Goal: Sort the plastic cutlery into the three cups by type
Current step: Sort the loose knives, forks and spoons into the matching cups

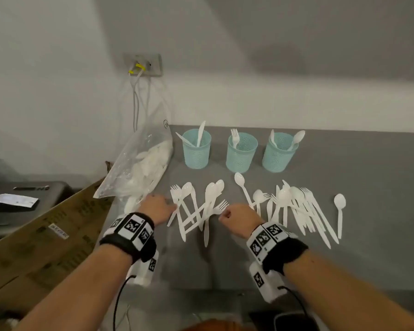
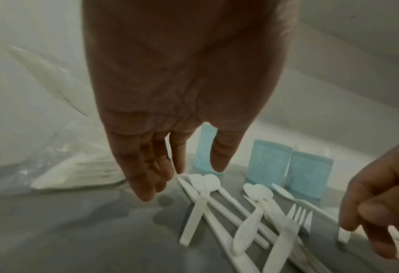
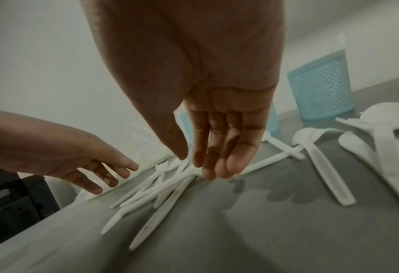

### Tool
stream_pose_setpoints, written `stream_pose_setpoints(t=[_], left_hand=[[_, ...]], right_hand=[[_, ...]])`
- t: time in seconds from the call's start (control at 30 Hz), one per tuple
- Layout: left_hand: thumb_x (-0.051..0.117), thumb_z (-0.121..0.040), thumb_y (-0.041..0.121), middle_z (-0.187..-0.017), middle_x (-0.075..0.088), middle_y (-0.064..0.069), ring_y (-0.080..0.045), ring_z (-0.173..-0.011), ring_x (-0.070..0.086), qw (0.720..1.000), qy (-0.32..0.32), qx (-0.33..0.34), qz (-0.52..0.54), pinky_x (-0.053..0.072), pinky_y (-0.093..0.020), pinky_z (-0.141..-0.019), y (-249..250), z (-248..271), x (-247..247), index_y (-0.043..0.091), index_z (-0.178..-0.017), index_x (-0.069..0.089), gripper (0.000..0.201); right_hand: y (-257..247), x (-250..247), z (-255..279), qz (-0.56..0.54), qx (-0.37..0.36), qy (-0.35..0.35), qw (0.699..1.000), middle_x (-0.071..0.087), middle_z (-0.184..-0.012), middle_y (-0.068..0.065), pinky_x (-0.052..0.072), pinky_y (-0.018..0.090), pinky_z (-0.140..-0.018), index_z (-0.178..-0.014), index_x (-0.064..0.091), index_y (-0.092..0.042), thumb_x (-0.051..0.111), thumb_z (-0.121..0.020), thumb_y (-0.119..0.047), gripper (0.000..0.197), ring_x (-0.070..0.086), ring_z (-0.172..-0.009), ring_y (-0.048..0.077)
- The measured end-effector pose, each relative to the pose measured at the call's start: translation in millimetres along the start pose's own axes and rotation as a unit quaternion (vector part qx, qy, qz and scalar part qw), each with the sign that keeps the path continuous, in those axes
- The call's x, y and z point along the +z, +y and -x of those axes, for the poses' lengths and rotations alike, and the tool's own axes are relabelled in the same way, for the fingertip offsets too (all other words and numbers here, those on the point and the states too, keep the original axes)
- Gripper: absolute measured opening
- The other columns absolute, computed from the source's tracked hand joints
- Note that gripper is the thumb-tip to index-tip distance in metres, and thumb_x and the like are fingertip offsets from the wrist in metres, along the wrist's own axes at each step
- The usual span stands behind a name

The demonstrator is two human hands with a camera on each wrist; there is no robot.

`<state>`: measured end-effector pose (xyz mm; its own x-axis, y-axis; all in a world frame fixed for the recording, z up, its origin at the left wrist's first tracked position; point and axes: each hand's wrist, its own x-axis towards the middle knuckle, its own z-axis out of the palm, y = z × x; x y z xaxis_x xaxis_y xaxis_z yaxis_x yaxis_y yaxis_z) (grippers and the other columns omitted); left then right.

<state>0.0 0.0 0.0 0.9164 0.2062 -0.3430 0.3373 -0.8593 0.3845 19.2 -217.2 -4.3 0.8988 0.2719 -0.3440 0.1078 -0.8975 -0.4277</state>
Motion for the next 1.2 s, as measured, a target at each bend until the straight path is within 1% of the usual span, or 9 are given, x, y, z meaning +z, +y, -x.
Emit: stream_pose_setpoints(t=[0.1,0.17,0.3,0.5,0.67,0.77,0.83,1.1,1.2], left_hand=[[0.044,-0.095,0.037,-0.118,0.063,-0.017,-0.032,-0.121,0.050,0.999,-0.028,-0.037,0.018,0.040,-0.037,-0.103,-4,-14,12,0.011,-0.109,0.067,0.037],[0.048,-0.092,0.041,-0.117,0.063,-0.017,-0.032,-0.122,0.048,0.997,-0.034,-0.055,0.030,0.041,-0.039,-0.102,-8,-23,20,0.013,-0.111,0.066,0.039],[0.064,-0.081,0.036,-0.116,0.062,-0.014,-0.029,-0.098,0.064,0.994,-0.029,-0.054,0.088,0.052,-0.040,-0.092,-10,-36,28,0.018,-0.120,0.059,0.044],[0.060,-0.081,0.027,-0.121,0.056,-0.012,-0.026,-0.101,0.061,0.993,-0.051,-0.018,0.104,0.050,-0.037,-0.093,-7,-38,31,0.023,-0.123,0.055,0.042],[0.048,-0.061,0.065,-0.113,0.061,-0.011,-0.025,-0.100,0.056,0.993,-0.054,-0.034,0.099,0.046,-0.040,-0.095,9,-30,28,0.028,-0.087,0.062,0.047],[0.062,-0.054,0.079,-0.133,0.042,-0.012,-0.030,-0.127,0.042,0.997,-0.049,-0.066,-0.006,0.038,-0.042,-0.106,24,-23,35,0.018,-0.130,0.047,0.098],[0.070,-0.055,0.073,-0.136,0.036,-0.012,-0.030,-0.130,0.036,0.995,-0.023,-0.075,-0.059,0.037,-0.040,-0.105,35,-21,40,0.011,-0.138,0.034,0.110],[0.074,-0.064,0.046,-0.132,0.037,-0.013,-0.031,-0.124,0.039,0.997,-0.014,-0.055,-0.049,0.039,-0.037,-0.103,44,-36,45,0.013,-0.134,0.035,0.087],[0.074,-0.068,0.035,-0.129,0.041,-0.013,-0.032,-0.118,0.048,0.999,-0.022,-0.038,-0.015,0.043,-0.037,-0.099,44,-39,46,0.012,-0.129,0.037,0.075]], right_hand=[[-4,7,-7,-0.007,0.021,-0.025,0.999,0.043,-0.053,0.001,0.035,0.027,-0.054,-0.049,0.040,-0.015,0.053,-0.088,-0.032,0.045,0.046,-0.059,0.020],[-8,14,-8,-0.024,0.034,-0.041,0.998,0.041,-0.051,0.000,0.031,0.024,-0.049,-0.048,0.041,-0.015,0.057,-0.087,-0.037,0.047,0.043,-0.052,0.017],[-12,25,-10,-0.056,0.026,-0.021,0.998,0.067,-0.081,0.010,0.047,0.028,-0.070,-0.079,0.066,-0.007,0.063,-0.084,-0.030,0.024,0.062,-0.077,0.024],[-21,23,-26,-0.037,-0.004,-0.052,0.998,0.063,-0.117,-0.001,0.045,0.027,-0.089,-0.115,0.057,-0.021,0.057,-0.084,-0.021,0.030,0.059,-0.107,0.020],[-17,11,-41,-0.016,-0.012,-0.031,0.999,0.065,-0.106,0.005,0.048,0.031,-0.084,-0.097,0.061,-0.015,0.049,-0.087,-0.018,0.016,0.061,-0.100,0.024],[-8,-4,-52,-0.030,0.010,0.019,0.999,0.055,-0.120,0.009,0.043,0.034,-0.098,-0.107,0.058,-0.014,0.053,-0.085,-0.013,0.023,0.055,-0.112,0.026],[-6,-14,-63,0.011,-0.003,0.018,1.000,0.047,-0.131,0.011,0.036,0.035,-0.107,-0.123,0.051,-0.013,0.053,-0.087,-0.013,0.037,0.047,-0.123,0.027],[-15,-19,-115,0.073,0.016,-0.033,0.997,0.037,-0.143,0.015,0.028,0.040,-0.113,-0.141,0.030,-0.008,0.064,-0.077,-0.017,0.073,0.035,-0.135,0.033],[-17,-14,-125,0.144,-0.034,-0.045,0.988,0.055,-0.127,0.011,0.036,0.040,-0.101,-0.119,0.052,-0.018,0.060,-0.073,-0.030,0.047,0.048,-0.123,0.034]])
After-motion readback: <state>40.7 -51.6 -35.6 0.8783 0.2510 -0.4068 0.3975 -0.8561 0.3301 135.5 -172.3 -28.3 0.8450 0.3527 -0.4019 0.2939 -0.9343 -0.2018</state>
